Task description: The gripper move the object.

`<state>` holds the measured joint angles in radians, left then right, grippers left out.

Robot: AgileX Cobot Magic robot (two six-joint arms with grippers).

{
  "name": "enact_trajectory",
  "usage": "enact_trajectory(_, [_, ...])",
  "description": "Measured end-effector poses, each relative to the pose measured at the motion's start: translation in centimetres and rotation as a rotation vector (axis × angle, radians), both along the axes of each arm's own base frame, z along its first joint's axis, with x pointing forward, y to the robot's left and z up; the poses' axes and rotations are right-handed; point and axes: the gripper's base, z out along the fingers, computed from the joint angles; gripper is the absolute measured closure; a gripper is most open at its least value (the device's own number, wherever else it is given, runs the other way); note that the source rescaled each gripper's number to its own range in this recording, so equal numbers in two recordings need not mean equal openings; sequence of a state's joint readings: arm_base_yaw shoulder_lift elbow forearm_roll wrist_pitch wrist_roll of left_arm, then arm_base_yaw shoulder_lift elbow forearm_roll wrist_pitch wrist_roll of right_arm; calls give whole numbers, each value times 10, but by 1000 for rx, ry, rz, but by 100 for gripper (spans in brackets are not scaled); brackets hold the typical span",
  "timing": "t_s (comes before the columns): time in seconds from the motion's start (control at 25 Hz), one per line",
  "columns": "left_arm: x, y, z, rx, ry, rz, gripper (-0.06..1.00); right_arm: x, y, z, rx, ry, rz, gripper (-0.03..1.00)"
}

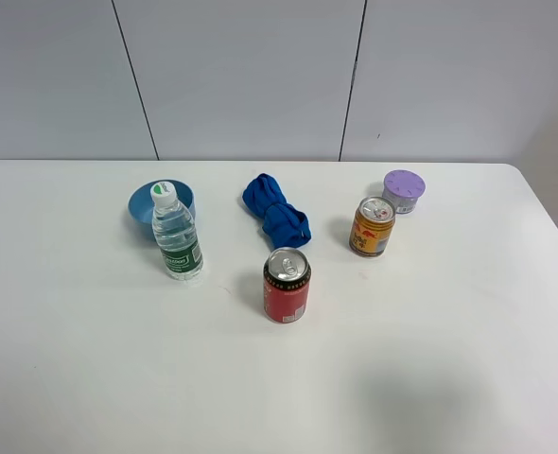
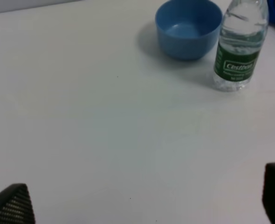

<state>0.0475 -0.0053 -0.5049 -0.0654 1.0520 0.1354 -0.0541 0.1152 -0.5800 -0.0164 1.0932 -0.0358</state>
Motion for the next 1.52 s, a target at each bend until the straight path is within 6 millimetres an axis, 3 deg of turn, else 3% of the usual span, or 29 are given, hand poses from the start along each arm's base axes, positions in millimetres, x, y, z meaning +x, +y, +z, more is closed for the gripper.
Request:
enact_trajectory(0.28, [0,0,0,0,0,0,-6,8,1,-19,22,56,5,-3])
enact_trajectory(0.8, [0,0,0,0,0,0,-6,8,1,-20,25,52,3,-3])
enact_trajectory(1.12, [0,0,0,0,0,0,-6,-9,2,-19,19,-59,4,-3])
enact_trajectory(1.52, [0,0,0,0,0,0,-6,-10,2,-19,23,-65,2,-3])
